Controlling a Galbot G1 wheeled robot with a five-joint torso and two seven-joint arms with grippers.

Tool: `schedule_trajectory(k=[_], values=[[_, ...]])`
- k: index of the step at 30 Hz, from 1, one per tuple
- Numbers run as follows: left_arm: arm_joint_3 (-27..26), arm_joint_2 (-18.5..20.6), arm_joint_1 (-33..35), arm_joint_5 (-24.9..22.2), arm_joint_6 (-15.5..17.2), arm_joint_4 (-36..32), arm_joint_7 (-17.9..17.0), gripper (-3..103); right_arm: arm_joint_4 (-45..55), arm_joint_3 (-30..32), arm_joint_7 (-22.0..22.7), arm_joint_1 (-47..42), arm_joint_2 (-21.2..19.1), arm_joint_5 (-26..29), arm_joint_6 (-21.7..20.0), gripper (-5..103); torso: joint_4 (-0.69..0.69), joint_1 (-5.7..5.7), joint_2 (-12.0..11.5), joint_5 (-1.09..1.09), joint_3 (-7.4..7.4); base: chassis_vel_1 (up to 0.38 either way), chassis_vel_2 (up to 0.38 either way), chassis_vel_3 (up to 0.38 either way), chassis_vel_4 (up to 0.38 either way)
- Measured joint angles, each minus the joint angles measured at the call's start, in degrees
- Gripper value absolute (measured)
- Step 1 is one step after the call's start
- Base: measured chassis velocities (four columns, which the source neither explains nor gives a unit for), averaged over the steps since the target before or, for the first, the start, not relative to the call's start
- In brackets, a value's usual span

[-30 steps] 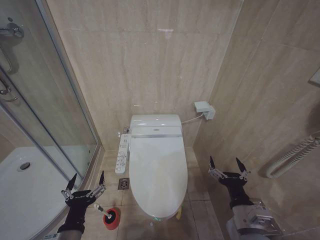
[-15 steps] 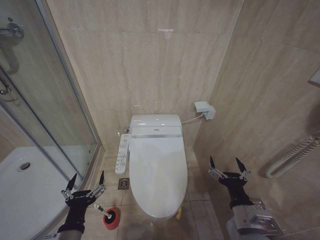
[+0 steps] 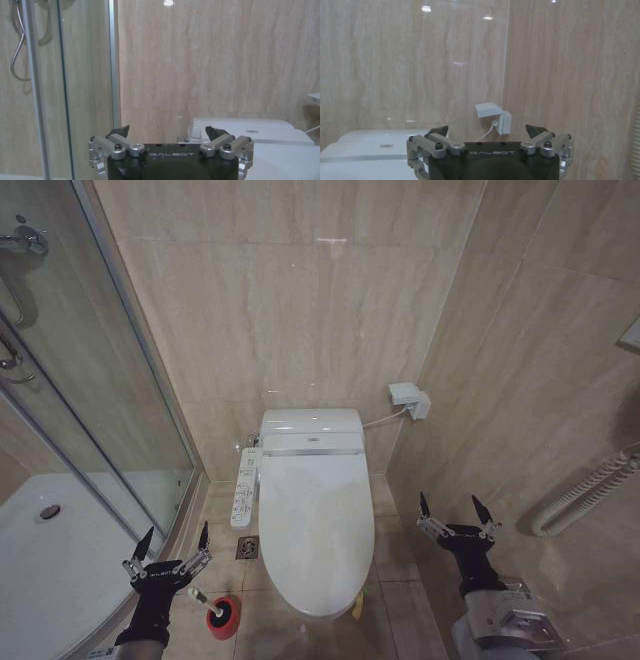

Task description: Open the toilet lid, clean the toilet bowl with a toilet brush, close the toilet lid, and flush.

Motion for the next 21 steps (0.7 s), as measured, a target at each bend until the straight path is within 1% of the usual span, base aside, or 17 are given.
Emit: schedule_trajectory(k=[13,14,15,16,17,18,19,20,21], values=[[-0.43,0.00,-0.22,-0.21,0.33,-0.03,0.28,99,0.00,0.00,0.00,0.00,0.00,0.00,0.00,100,0.00,0.00,0.00,0.00,0.00,0.000,0.000,0.000,0.000],[-1.31,0.00,-0.68,-0.79,1.15,-0.16,0.93,100,0.00,0.00,0.00,0.00,0.00,0.00,0.00,100,0.01,0.00,0.00,-0.01,0.00,0.000,0.000,0.000,0.000],[-1.31,0.00,-0.68,-0.79,1.15,-0.16,0.93,100,0.00,0.00,0.00,0.00,0.00,0.00,0.00,100,0.01,0.00,0.00,-0.01,0.00,0.000,0.000,0.000,0.000],[-2.79,-0.01,-1.57,-1.71,2.42,-0.50,1.91,100,0.00,0.00,0.00,0.00,0.00,0.00,0.00,100,0.01,0.00,0.00,0.00,0.00,0.000,0.000,0.000,0.000],[-5.27,-0.01,-3.05,-3.35,4.68,-1.14,3.66,100,0.00,0.00,0.00,0.00,0.00,0.00,0.00,100,-0.01,0.00,0.00,0.00,0.00,0.000,0.000,0.000,0.000],[-6.81,0.01,-3.93,-3.83,5.27,-1.35,4.17,100,0.00,0.00,0.00,0.00,0.00,0.00,0.00,100,-0.03,0.00,0.00,0.01,0.00,0.000,0.000,0.000,0.000],[-6.81,0.01,-3.93,-3.83,5.27,-1.35,4.17,100,0.00,0.00,0.00,0.00,0.00,0.00,0.00,100,-0.03,0.00,0.00,0.01,0.00,0.000,0.000,0.000,0.000],[-7.15,0.00,-4.21,-4.26,5.70,-1.37,4.79,100,0.00,-0.01,-0.01,-0.01,0.00,0.00,0.00,100,-0.01,0.00,0.00,-0.01,0.00,0.000,0.000,0.000,0.000],[-8.70,0.03,-5.03,-5.16,6.48,-1.56,6.02,100,0.00,0.01,0.00,0.00,-0.01,0.00,0.00,100,0.02,0.00,0.00,-0.01,0.00,0.000,0.000,0.000,0.000]])
